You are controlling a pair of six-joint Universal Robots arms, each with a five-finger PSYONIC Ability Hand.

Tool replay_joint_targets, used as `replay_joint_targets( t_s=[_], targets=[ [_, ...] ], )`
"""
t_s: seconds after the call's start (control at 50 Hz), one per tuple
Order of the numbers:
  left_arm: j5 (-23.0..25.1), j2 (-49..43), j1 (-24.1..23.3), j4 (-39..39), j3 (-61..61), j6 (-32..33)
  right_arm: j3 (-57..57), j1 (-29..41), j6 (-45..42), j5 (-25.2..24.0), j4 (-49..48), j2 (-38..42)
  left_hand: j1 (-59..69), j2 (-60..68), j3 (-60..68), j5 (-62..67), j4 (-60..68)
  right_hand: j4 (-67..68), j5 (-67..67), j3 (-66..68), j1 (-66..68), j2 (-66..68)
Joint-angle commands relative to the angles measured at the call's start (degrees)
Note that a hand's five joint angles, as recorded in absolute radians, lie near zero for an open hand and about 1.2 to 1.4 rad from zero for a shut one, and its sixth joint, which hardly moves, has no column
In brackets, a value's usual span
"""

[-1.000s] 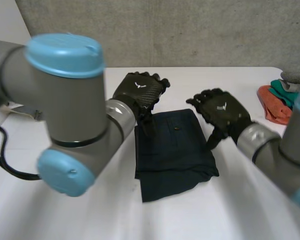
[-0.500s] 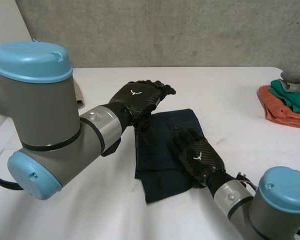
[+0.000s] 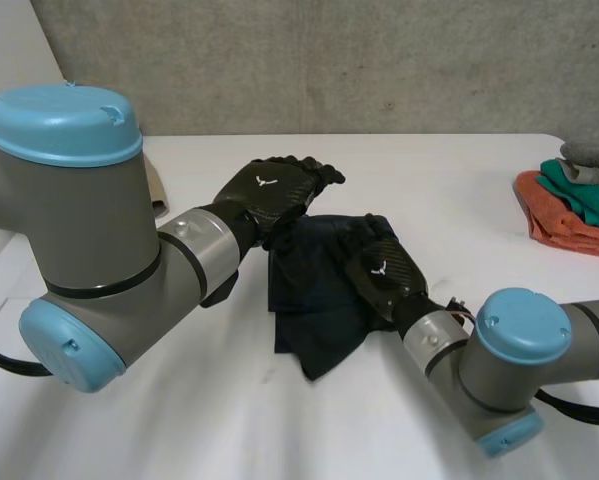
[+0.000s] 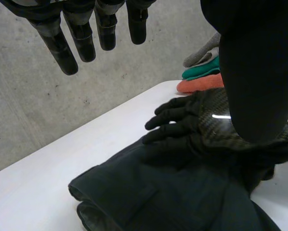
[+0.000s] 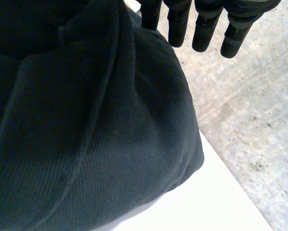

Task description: Fold the laundry.

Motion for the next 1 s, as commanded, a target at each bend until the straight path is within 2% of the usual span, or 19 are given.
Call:
replay_joint_targets(
  t_s=[0.02,0.06,0.12,0.14,0.16,0.18,0.34,0.44,0.6,0.66,0.76,0.8,0.88,1.0],
  targets=[
    [0.15,-0.02,0.07,0.14,-0.69,0.0,-7.09,0.03,2.77,2.66,4.26,2.92,0.66,-0.65,-1.23,-2.0,-0.98,4.03,3.78,4.37,4.56,4.69],
    [0.15,0.07,0.07,0.14,-0.69,0.0,-8.85,0.03,5.06,2.66,6.01,3.54,0.5,-0.81,-1.4,-2.16,-1.14,5.7,5.45,6.04,6.23,6.36],
    [0.23,0.07,0.07,0.22,-0.6,0.0,-10.87,0.03,7.61,2.66,7.42,4.15,0.66,-0.65,-1.23,-2.0,-0.98,27.34,27.09,27.68,27.87,28.0],
    [0.15,-0.02,0.07,0.22,-0.6,0.0,-11.31,0.03,8.22,2.66,7.34,4.15,0.66,-0.65,-1.23,-2.0,-0.98,35.9,35.66,36.24,36.44,36.56],
    [0.23,0.07,0.07,0.22,-0.6,0.0,-12.01,-0.05,8.75,2.66,7.34,4.24,0.66,-0.65,-1.23,-2.0,-0.98,56.81,56.56,57.15,57.34,57.46],
    [0.15,0.07,0.07,0.57,-0.6,0.0,-12.28,-0.05,9.1,2.66,7.16,4.24,0.5,-0.81,-1.4,-2.16,-1.14,67.11,66.87,67.45,67.65,67.77],
    [0.23,0.34,-0.19,2.68,-0.26,0.0,-17.46,-0.58,10.16,4.24,7.07,2.84,0.5,-0.81,-1.4,-2.16,-1.14,67.22,66.97,67.56,67.75,67.87],
    [0.32,0.77,-0.54,4.18,0.89,0.0,-20.62,-1.46,10.16,3.63,6.9,-0.41,0.49,-0.82,-1.4,-2.16,-1.15,67.22,66.97,67.56,67.75,67.87],
    [0.41,1.21,-1.42,5.67,3.87,-0.09,-28.71,-13.14,10.95,2.4,7.16,-5.51,0.66,-0.65,-1.23,-2.0,-0.98,67.22,66.97,67.56,67.75,67.87],
    [0.5,1.21,-1.77,5.76,4.58,-0.79,-32.31,-17.62,13.49,-0.15,6.9,-6.13,0.66,-0.65,-1.23,-2.0,-0.98,67.22,66.97,67.56,67.75,67.87],
    [0.59,1.21,-3.0,5.85,5.72,-1.23,-40.65,-27.53,25.06,-7.87,5.32,-5.61,0.66,-0.65,-1.23,-2.0,-0.98,67.22,66.97,67.56,67.75,67.87],
    [0.67,1.21,-3.88,6.02,6.34,-1.23,-43.38,-30.71,29.21,-9.46,4.44,-4.47,0.49,-0.82,-1.4,-2.16,-1.15,67.22,66.97,67.56,67.75,67.87],
    [0.76,1.21,-4.85,6.11,6.87,-1.23,-51.98,-39.32,38.44,-12.8,3.3,1.85,0.33,-0.98,-1.57,-2.33,-1.31,67.22,66.97,67.56,67.75,67.87],
    [2.78,1.13,-5.29,6.29,6.52,-1.49,-61.84,-46.45,42.77,-18.07,3.21,11.96,0.33,-0.98,-1.57,-2.33,-1.31,67.22,66.97,67.56,67.75,67.87]
  ],
)
